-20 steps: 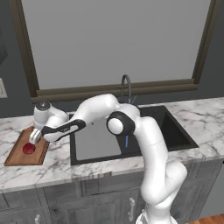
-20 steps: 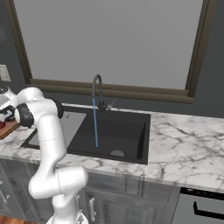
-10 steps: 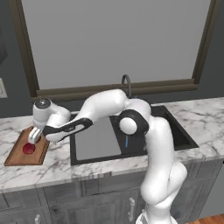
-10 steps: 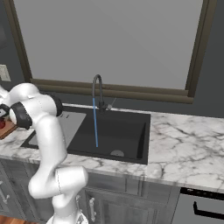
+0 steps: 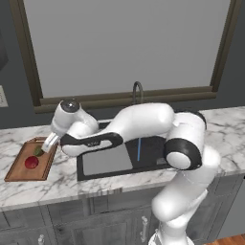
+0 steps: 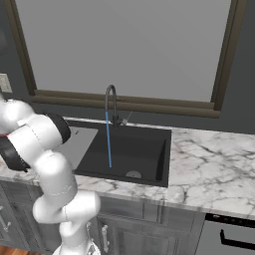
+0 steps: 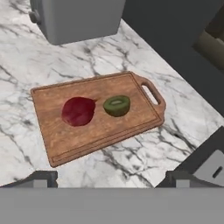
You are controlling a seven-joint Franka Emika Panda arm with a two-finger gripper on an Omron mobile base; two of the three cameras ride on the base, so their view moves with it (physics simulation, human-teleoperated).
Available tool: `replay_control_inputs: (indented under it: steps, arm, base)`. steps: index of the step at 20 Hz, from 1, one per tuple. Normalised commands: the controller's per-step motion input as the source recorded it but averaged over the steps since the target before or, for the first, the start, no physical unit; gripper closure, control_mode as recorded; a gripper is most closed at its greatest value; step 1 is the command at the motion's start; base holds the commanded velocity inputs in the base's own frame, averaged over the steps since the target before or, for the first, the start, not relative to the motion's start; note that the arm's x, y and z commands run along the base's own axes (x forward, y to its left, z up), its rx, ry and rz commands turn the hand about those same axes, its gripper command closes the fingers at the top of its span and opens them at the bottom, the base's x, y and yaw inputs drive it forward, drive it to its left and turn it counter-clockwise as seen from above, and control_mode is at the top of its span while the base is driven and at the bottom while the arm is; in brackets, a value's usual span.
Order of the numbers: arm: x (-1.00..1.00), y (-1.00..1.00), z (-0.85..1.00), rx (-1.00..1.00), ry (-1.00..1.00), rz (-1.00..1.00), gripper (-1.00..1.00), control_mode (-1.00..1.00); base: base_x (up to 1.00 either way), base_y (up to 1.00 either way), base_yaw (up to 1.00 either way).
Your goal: Pick the pear, kiwi from the sink and place them on the cutting board to airdry. Then turn off the sink faucet.
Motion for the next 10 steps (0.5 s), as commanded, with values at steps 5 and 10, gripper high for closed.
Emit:
replay_control_inputs:
  steps: [5, 10]
  arm:
    - [-0.68, -0.53, 0.84, 0.07, -0.19, 0.0, -1.0, -1.0]
    - [-0.6, -0.23, 1.0, 0.07, 0.02, -0.01, -1.0, -1.0]
  base:
    - [0.0, 0.0, 0.0]
    - [0.0, 0.0, 0.0]
